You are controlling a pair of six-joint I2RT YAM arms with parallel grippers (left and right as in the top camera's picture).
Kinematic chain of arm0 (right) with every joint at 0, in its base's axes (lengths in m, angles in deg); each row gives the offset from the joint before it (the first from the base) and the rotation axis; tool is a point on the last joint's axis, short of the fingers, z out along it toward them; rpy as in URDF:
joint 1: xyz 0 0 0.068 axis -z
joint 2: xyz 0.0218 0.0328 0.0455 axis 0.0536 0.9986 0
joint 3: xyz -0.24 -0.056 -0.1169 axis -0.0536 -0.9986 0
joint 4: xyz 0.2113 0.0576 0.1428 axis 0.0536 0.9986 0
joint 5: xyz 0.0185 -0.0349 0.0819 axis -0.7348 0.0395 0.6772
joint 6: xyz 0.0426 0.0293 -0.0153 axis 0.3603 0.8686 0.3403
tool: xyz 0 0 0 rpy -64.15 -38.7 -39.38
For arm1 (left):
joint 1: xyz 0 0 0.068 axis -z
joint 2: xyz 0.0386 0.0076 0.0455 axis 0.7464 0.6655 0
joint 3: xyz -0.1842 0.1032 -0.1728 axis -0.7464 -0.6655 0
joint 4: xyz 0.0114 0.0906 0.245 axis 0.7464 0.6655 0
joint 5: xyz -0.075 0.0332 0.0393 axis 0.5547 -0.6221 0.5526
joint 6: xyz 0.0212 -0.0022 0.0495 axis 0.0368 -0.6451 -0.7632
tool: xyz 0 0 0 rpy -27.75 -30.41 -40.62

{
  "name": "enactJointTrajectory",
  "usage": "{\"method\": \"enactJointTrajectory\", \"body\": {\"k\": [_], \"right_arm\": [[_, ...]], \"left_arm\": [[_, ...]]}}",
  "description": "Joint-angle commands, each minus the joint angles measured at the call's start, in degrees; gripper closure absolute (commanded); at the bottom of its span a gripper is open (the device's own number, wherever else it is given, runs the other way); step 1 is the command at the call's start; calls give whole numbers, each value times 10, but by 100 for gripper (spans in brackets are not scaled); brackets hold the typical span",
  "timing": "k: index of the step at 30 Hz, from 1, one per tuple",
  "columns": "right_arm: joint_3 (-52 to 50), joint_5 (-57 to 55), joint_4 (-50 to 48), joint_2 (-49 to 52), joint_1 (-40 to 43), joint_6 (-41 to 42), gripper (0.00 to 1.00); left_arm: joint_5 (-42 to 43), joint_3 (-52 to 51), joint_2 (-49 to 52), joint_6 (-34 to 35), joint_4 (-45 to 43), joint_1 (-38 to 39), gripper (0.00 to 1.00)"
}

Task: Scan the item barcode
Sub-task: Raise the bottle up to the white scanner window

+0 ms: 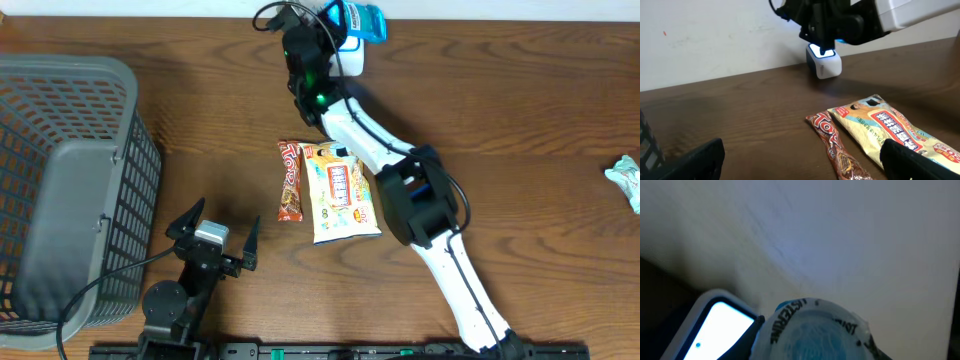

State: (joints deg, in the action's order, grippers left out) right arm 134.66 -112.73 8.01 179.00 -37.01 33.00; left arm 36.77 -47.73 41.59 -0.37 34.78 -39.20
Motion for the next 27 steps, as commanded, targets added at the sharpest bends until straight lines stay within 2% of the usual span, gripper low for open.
{"method": "enactJointTrajectory", "body": {"k": [1, 21, 27], "right_arm": [[41, -17, 0, 0, -6, -58, 89], [41, 9, 12, 37, -14, -59, 88], [41, -16, -37, 33, -14, -127, 89]], "left_arm": [[1, -11, -1, -5, 17, 2, 1], [1, -11, -1, -5, 17, 2, 1], [1, -11, -1, -5, 17, 2, 1]]}}
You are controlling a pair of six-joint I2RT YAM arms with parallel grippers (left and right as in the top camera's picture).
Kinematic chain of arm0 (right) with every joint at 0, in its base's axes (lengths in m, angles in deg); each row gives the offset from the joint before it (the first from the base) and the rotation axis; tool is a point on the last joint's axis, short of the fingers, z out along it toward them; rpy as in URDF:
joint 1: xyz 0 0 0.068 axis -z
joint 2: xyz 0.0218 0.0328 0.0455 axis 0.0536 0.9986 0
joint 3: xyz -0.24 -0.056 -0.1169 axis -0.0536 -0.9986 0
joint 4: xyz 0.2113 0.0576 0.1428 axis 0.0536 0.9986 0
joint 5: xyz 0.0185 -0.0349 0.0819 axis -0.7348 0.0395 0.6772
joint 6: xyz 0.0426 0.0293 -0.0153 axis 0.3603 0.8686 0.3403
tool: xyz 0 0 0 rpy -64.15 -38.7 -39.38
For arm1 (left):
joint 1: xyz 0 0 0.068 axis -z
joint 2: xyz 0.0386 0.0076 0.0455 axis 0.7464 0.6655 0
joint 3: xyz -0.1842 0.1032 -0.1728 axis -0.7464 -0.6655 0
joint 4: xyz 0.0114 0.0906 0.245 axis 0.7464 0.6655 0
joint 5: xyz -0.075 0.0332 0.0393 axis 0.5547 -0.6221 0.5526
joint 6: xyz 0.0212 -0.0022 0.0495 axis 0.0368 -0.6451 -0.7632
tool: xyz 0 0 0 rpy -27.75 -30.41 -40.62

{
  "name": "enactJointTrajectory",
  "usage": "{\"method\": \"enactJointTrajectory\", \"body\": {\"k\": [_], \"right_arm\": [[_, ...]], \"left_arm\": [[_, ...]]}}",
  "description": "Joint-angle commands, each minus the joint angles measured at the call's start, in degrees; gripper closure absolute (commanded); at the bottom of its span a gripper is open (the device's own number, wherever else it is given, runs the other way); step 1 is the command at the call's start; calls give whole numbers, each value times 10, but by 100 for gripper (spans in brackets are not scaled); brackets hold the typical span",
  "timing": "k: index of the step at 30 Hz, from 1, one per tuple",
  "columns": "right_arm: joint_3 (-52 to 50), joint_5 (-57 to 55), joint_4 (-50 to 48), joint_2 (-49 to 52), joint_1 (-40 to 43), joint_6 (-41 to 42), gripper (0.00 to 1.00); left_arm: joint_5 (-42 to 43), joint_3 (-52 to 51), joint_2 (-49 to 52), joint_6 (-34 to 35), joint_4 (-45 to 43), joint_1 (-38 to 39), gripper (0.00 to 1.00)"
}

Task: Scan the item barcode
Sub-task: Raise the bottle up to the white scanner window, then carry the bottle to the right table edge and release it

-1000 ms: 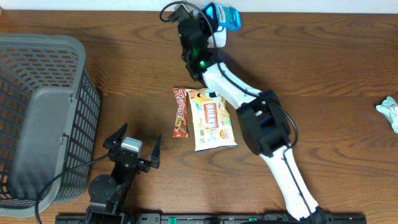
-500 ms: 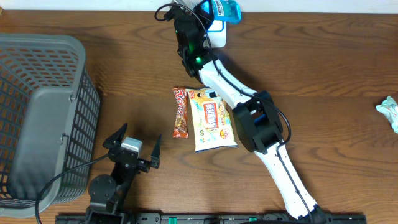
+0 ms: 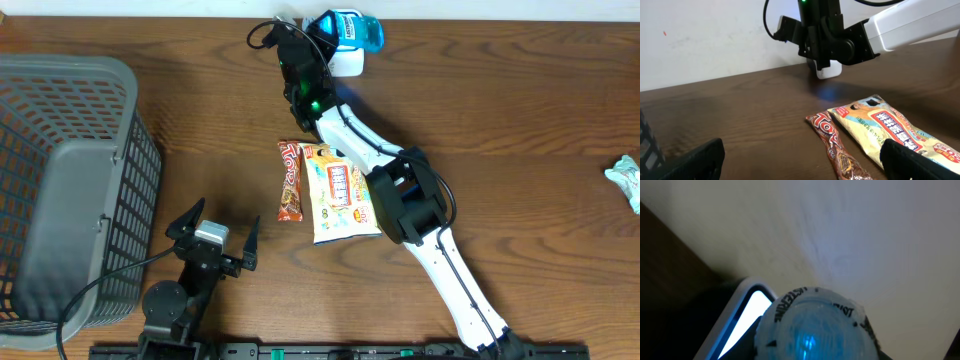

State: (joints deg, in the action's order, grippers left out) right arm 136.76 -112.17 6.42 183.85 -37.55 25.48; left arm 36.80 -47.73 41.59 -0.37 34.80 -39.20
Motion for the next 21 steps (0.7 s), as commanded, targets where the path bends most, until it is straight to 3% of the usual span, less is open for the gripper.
{"method": "enactJointTrajectory", "body": {"k": [1, 7, 10, 16, 21], "right_arm": [[20, -26, -21, -20, -8, -53, 89], [20, -103, -3, -78, 13, -48, 91], [18, -137, 79, -117, 37, 0, 91], [18, -154, 413, -182, 120, 244, 90], [14, -97, 608, -183, 219, 405, 91]], "left_arm": [[1, -11, -1, -5, 17, 2, 1], [1, -11, -1, -5, 17, 2, 1], [1, -11, -1, -5, 17, 2, 1], [1, -11, -1, -5, 17, 2, 2], [1, -11, -1, -5, 17, 2, 1]]}}
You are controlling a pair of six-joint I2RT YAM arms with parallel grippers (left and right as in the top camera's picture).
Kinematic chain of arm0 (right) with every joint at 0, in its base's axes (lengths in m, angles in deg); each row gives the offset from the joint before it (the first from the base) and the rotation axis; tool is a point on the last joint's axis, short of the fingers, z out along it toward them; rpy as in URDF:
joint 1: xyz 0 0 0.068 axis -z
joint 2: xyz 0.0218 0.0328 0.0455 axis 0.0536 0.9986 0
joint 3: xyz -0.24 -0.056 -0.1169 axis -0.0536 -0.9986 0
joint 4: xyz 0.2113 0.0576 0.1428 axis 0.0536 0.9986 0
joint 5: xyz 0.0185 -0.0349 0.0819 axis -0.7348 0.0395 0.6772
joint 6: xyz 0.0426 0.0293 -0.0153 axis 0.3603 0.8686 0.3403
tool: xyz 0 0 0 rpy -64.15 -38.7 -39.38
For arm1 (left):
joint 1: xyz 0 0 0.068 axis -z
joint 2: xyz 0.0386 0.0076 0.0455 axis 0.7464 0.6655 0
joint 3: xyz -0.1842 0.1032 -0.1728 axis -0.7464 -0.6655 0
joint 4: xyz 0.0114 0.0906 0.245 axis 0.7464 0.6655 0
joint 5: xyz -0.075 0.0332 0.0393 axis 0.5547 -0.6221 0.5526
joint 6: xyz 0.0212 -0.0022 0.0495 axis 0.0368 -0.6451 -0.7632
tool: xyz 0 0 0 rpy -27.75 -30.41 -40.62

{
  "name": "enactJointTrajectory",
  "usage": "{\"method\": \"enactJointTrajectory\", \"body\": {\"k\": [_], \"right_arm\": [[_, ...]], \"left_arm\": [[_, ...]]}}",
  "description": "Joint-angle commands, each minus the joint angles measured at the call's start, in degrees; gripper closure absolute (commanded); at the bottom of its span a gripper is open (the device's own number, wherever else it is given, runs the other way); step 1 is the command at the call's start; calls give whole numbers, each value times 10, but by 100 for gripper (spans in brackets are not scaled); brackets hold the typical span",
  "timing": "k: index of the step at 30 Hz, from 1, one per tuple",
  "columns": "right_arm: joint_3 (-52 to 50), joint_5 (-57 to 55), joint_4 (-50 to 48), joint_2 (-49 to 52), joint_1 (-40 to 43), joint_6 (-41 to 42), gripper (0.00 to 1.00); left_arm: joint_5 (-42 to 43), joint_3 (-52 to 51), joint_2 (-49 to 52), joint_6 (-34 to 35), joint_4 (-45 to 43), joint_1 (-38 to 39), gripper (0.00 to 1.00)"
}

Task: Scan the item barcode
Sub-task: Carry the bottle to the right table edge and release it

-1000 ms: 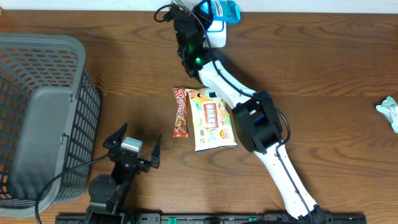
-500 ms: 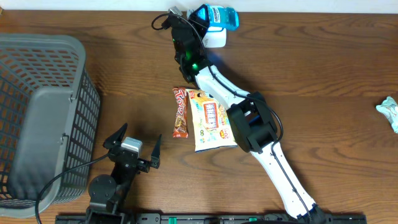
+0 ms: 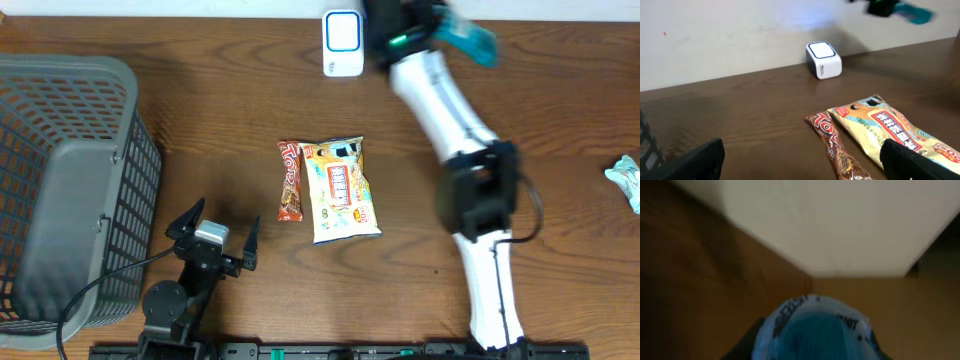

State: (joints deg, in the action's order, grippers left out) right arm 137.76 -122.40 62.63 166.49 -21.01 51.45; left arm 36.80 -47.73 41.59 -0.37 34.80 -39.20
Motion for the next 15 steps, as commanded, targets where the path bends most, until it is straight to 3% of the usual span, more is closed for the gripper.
{"method": "enactJointTrajectory", "body": {"k": [1, 7, 15], "right_arm": [[0, 27, 75, -10, 76, 170, 91], [-29, 132, 145, -9, 200, 222, 91], [-119, 147, 108, -9, 320, 230, 87]], "left_arm": [[1, -11, -1, -5, 17, 2, 1], [1, -11, -1, -5, 17, 2, 1], [1, -11, -1, -5, 17, 2, 1]]}}
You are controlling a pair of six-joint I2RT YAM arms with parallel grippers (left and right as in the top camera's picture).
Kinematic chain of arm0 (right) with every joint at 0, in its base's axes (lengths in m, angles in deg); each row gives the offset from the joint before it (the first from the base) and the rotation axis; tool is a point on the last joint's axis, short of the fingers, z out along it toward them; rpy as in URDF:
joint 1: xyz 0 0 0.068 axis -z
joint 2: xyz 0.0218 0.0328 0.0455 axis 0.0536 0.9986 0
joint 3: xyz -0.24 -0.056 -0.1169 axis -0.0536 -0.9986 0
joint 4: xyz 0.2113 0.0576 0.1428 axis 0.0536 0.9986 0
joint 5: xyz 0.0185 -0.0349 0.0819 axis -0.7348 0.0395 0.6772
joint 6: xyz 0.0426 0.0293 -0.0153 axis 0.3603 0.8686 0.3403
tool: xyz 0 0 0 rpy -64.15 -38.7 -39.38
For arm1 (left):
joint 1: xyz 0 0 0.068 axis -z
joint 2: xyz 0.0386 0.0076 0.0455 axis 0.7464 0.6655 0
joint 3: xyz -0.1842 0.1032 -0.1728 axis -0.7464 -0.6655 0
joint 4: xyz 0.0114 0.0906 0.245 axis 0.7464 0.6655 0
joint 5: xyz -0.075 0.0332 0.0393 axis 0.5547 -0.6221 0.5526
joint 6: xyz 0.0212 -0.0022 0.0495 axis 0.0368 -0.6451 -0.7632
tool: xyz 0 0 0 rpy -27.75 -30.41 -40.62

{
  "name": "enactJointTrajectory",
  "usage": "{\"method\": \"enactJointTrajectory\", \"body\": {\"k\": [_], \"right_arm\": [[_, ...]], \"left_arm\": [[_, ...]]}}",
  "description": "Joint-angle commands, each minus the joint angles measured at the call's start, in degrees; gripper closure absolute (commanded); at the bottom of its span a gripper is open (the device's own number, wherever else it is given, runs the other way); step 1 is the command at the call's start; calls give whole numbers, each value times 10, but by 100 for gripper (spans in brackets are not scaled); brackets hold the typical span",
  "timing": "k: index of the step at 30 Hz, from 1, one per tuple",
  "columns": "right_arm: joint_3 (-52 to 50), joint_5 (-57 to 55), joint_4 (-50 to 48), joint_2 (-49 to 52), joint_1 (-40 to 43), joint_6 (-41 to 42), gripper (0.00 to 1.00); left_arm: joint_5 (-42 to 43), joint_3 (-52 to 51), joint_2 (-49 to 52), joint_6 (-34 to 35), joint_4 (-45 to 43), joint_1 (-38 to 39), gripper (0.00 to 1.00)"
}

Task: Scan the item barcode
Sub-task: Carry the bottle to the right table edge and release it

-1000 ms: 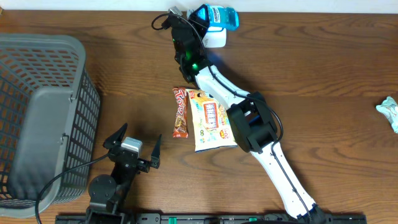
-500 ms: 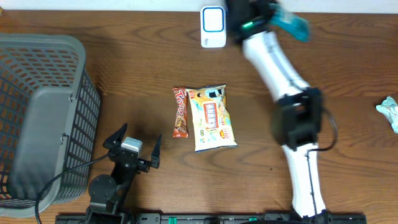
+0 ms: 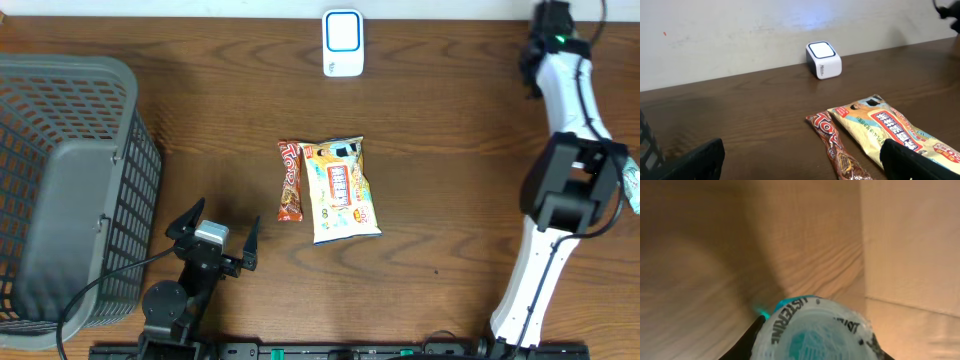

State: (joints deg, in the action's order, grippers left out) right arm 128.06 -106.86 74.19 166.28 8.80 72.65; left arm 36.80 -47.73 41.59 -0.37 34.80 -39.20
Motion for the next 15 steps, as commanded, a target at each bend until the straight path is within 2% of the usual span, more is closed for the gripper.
{"method": "enactJointTrajectory", "body": {"k": [1, 2, 5, 8, 10, 14, 15], "right_arm": [[-33, -9, -13, -7, 34, 18, 87], [-41, -9, -16, -7, 45, 18, 86], [-50, -2, -16, -7, 80, 44, 71], [-47, -2, -17, -10, 101, 50, 48], [-43, -2, -17, -17, 107, 64, 28], [-43, 34, -24, -58, 103, 72, 1], [-43, 48, -24, -73, 101, 72, 1]], "left_arm": [[1, -11, -1, -5, 17, 2, 1], [1, -11, -1, -5, 17, 2, 1], [1, -11, -1, -5, 17, 2, 1], [1, -11, -1, -5, 17, 2, 1], [1, -11, -1, -5, 17, 2, 1], [1, -11, -1, -5, 17, 2, 1], [1, -11, -1, -5, 17, 2, 1]]}}
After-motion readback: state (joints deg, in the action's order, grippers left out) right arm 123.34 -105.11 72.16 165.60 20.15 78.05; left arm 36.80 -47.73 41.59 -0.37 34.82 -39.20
